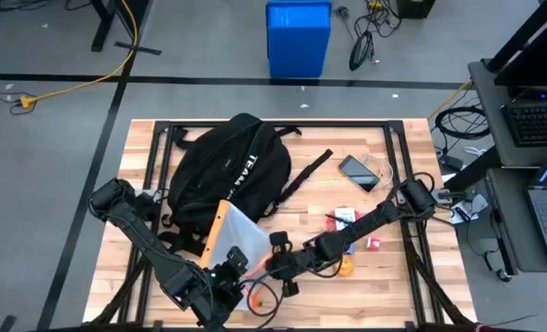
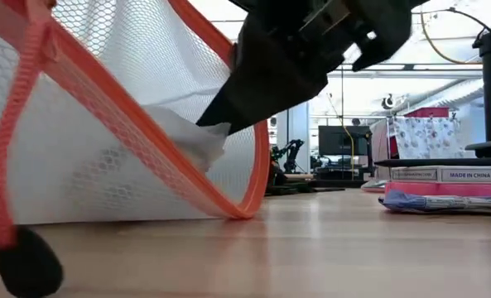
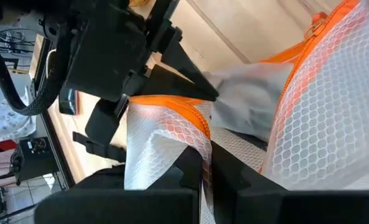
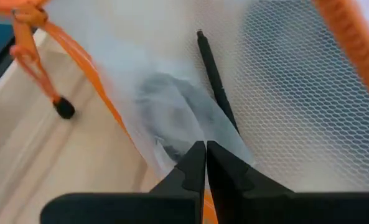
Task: Unpack backpack
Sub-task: Remove the earphones from the orange zip bag
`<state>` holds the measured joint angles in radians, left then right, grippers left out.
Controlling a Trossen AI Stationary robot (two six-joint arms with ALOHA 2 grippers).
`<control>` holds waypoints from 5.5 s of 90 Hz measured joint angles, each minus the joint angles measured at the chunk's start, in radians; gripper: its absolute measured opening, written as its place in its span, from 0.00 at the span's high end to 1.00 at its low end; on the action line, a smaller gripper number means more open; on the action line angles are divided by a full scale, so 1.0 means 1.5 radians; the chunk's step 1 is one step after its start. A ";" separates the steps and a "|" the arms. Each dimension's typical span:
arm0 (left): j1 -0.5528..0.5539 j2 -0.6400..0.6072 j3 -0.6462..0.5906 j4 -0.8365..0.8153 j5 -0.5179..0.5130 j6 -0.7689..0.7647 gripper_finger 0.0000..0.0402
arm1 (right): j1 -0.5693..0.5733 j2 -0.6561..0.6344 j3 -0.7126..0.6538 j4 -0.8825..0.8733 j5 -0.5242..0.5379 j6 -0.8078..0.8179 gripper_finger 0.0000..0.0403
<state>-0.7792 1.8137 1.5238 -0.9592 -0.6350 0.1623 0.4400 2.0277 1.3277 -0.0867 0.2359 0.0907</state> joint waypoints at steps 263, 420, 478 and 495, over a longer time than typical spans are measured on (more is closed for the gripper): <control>0.005 0.000 0.000 0.005 0.001 -0.017 1.00 | 0.020 -0.035 -0.002 -0.263 -0.242 0.237 1.00; 0.012 0.000 0.000 0.008 -0.001 -0.035 1.00 | 0.281 -0.294 -0.124 -0.781 -0.069 0.722 1.00; 0.017 0.000 0.000 0.007 -0.001 -0.035 1.00 | 0.282 -0.424 -0.325 -0.622 -0.067 0.806 0.91; 0.017 0.000 0.000 0.008 -0.001 -0.035 1.00 | 0.281 -0.425 -0.324 -0.624 -0.074 0.809 0.80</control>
<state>-0.7536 1.8137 1.5238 -0.9478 -0.6365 0.1101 0.8621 1.3906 0.8411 -1.0234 0.1243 1.3048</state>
